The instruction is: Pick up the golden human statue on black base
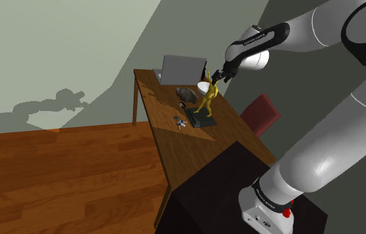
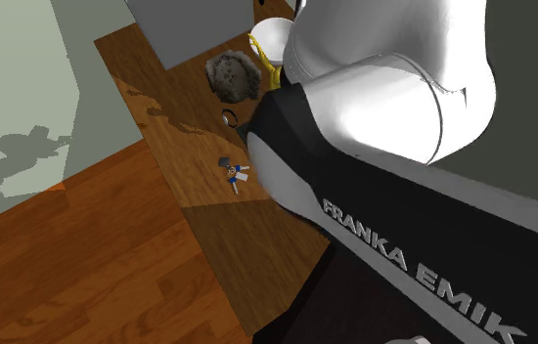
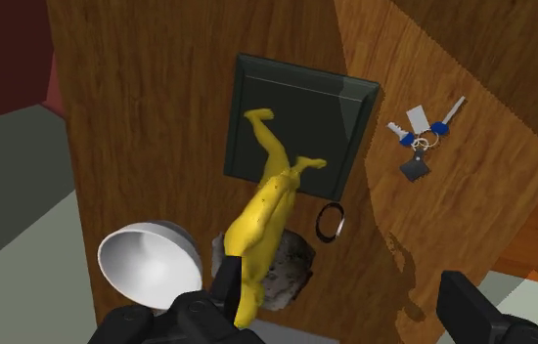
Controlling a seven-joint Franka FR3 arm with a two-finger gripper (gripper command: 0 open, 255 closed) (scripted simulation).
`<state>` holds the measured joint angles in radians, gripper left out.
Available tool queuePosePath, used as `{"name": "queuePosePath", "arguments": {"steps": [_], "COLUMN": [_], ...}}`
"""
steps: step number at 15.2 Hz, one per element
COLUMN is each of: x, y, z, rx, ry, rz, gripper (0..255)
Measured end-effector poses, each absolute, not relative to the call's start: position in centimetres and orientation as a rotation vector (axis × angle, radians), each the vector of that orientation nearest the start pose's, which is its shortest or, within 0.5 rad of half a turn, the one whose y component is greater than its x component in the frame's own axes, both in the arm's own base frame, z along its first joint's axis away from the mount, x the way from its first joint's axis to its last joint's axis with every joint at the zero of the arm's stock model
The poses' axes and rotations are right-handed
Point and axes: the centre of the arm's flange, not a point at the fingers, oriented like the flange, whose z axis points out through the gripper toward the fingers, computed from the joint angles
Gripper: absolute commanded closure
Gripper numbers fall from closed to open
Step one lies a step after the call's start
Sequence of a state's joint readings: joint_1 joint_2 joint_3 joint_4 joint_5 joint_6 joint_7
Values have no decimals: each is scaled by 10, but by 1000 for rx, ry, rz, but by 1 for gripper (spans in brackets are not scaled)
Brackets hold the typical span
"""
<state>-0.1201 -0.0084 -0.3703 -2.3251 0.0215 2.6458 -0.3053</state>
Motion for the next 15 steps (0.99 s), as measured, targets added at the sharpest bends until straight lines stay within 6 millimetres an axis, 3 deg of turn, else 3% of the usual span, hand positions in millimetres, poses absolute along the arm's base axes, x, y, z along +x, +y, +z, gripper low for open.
{"name": "queuePosePath", "arguments": {"steps": [7,15], "x": [509,511], "y": [-318,-324], "z": [331,291], "rx": [-3191,-3189], "ry": [375,380], "rz": [-573,-580], "gripper": [0,0]}}
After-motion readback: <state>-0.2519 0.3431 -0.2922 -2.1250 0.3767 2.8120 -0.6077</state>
